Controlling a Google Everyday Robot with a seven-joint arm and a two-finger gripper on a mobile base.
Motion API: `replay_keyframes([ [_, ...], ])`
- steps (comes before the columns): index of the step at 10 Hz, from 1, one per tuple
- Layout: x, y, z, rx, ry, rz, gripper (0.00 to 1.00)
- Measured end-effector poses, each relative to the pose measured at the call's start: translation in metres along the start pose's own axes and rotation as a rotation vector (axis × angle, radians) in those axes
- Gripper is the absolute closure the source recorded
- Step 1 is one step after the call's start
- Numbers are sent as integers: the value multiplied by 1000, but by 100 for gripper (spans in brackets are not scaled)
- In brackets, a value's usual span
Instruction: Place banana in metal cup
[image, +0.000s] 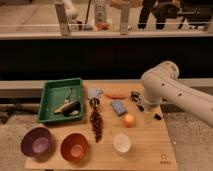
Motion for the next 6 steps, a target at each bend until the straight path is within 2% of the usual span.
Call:
replay_keyframes([
  [4,-54,-17,4,10,-21,-55,20],
  [6,-68,-23,5,13,-28,-79,20],
])
